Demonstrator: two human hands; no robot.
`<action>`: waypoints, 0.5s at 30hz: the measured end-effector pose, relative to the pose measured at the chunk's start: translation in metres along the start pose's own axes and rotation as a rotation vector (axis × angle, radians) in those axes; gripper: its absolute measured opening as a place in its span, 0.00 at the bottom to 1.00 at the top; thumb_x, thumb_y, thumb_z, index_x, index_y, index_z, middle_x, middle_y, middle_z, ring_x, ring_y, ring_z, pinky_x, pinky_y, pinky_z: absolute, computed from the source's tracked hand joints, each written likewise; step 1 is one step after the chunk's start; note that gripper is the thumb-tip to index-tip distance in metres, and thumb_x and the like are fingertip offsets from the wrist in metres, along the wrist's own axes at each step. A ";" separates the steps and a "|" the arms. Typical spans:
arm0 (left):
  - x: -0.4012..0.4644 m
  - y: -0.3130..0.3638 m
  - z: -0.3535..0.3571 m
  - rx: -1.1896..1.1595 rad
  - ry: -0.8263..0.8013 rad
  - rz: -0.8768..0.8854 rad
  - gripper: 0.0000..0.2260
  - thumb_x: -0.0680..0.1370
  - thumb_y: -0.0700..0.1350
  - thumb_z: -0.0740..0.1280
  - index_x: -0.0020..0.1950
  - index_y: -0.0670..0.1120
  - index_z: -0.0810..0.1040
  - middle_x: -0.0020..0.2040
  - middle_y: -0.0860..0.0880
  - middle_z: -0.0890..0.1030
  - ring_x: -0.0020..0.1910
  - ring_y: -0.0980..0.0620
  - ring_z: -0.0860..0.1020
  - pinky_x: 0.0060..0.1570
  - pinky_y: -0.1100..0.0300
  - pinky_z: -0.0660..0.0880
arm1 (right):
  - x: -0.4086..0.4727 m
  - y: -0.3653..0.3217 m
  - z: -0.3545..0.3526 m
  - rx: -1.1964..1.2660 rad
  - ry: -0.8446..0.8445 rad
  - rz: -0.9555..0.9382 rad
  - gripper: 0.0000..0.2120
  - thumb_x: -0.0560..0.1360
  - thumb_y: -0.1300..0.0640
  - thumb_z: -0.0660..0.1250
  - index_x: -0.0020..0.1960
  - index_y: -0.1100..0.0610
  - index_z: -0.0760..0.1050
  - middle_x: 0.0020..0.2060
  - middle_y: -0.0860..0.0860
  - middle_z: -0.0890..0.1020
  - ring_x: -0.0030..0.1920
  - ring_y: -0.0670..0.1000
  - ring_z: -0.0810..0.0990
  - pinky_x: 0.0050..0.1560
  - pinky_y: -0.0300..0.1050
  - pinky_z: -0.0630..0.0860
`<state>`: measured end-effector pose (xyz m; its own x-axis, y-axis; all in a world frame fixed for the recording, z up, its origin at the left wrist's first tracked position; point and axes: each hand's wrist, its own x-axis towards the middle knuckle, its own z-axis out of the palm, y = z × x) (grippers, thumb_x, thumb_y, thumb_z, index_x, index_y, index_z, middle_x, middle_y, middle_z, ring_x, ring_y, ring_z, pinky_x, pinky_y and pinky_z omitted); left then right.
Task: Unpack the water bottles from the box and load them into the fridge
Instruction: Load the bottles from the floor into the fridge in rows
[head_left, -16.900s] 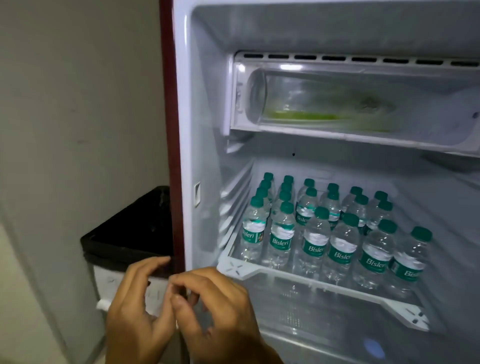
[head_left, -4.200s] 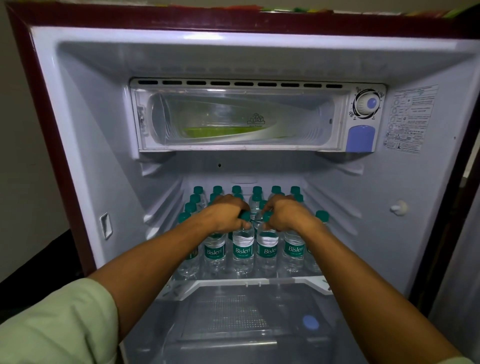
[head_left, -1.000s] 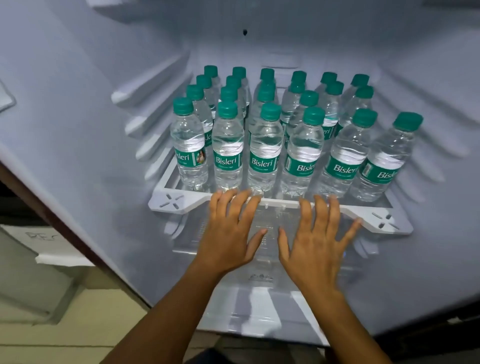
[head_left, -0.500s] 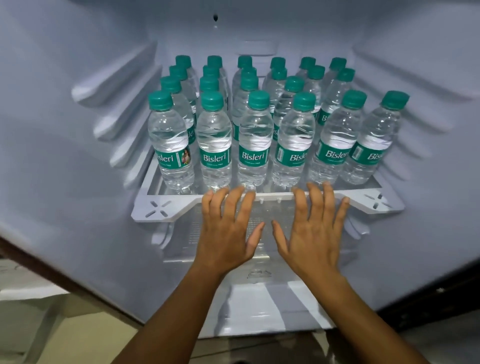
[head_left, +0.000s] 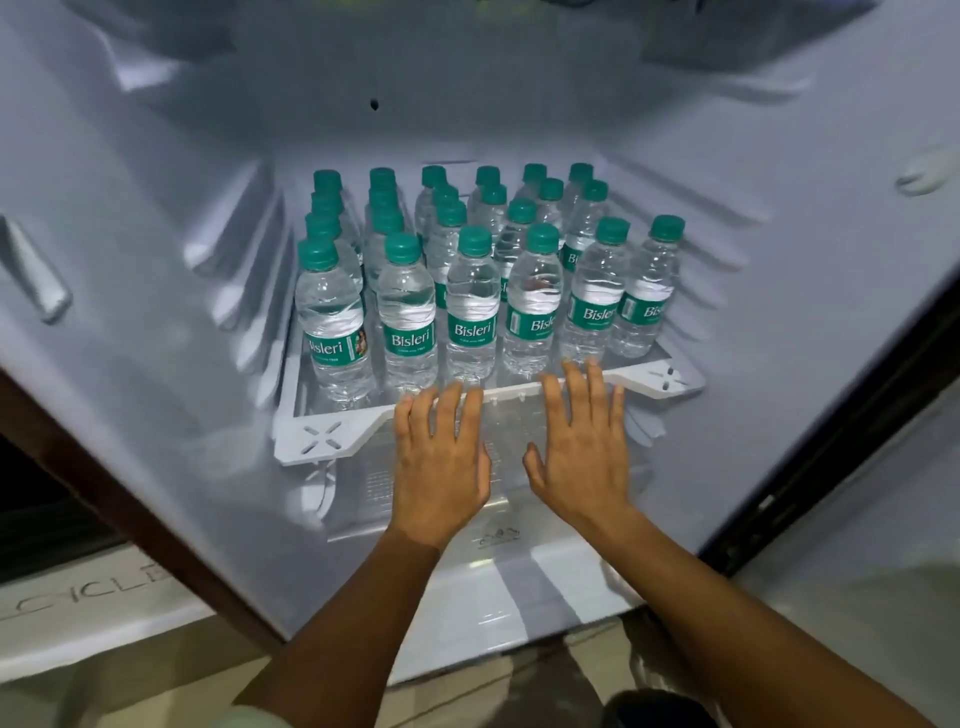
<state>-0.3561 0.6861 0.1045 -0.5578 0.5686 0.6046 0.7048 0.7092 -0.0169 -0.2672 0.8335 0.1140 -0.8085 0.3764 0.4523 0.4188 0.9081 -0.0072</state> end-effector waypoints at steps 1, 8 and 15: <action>0.000 0.000 -0.003 -0.006 -0.023 0.000 0.32 0.71 0.49 0.70 0.73 0.44 0.65 0.68 0.41 0.70 0.67 0.39 0.66 0.71 0.40 0.56 | -0.001 0.000 -0.004 -0.003 -0.019 -0.001 0.43 0.70 0.46 0.72 0.79 0.58 0.59 0.78 0.61 0.60 0.80 0.64 0.51 0.76 0.69 0.53; -0.002 -0.003 -0.012 -0.009 -0.142 0.036 0.35 0.70 0.47 0.70 0.75 0.43 0.60 0.70 0.40 0.66 0.69 0.36 0.64 0.72 0.38 0.55 | -0.002 0.000 -0.020 0.006 -0.166 0.000 0.46 0.72 0.42 0.67 0.81 0.56 0.50 0.81 0.59 0.50 0.81 0.61 0.41 0.76 0.67 0.53; -0.002 0.000 -0.013 0.023 -0.188 0.034 0.37 0.70 0.47 0.70 0.76 0.42 0.57 0.71 0.38 0.65 0.71 0.35 0.62 0.73 0.38 0.50 | -0.001 0.005 -0.028 -0.019 -0.262 -0.033 0.51 0.72 0.41 0.68 0.82 0.55 0.39 0.81 0.57 0.40 0.80 0.61 0.34 0.77 0.65 0.54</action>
<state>-0.3496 0.6794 0.1136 -0.6071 0.6588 0.4444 0.7158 0.6962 -0.0542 -0.2532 0.8322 0.1381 -0.9004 0.3835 0.2053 0.3960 0.9180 0.0221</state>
